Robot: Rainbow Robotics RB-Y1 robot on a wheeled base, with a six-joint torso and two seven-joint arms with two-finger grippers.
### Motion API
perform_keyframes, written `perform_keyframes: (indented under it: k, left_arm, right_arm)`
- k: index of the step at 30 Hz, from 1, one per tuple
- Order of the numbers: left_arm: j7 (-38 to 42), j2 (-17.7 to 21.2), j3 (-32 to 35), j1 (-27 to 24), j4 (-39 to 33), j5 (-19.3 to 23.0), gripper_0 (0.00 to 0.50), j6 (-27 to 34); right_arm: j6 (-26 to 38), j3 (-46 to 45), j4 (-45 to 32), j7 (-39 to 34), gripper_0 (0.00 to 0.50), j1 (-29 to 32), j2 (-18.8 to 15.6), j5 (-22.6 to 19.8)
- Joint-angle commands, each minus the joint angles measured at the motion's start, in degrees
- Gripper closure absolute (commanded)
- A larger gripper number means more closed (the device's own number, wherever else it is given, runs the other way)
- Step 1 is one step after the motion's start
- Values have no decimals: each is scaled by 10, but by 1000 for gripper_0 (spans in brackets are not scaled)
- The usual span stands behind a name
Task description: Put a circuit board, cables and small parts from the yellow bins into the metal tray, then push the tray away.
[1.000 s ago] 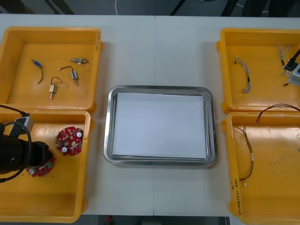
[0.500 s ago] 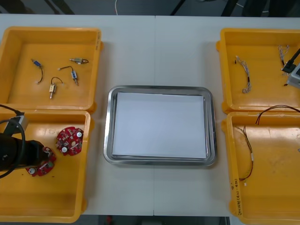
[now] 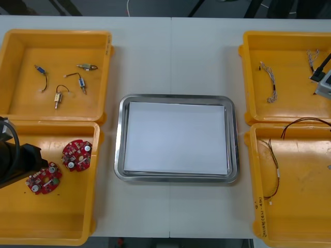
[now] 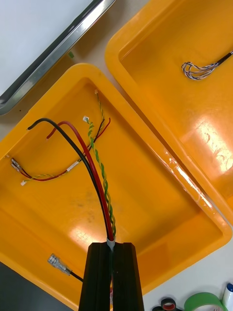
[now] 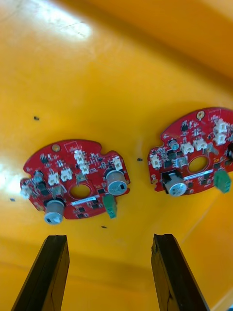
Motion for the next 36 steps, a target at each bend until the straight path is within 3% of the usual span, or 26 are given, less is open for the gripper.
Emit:
perform_keyframes:
  k: [1,12,19,29,36]
  left_arm:
    - [47,5,19,-12,-28,-5,0,14]
    - [129,-36,22,-11,-65,-68,0,79]
    - [139,-62,22,1,-63,-98,0,79]
    - [145,-63,18,26,-56,-103,0,41]
    - [148,-63,-8,29,-44,-132,0,25]
  right_arm:
    - [2,6,7,16,500,-13,-26,-5]
    - [2,6,10,20,500,-13,-26,-6]
    - [2,6,16,21,500,-14,-26,-6]
    - [2,6,23,24,500,-13,-26,-9]
    - [2,6,23,26,500,-13,-26,-7]
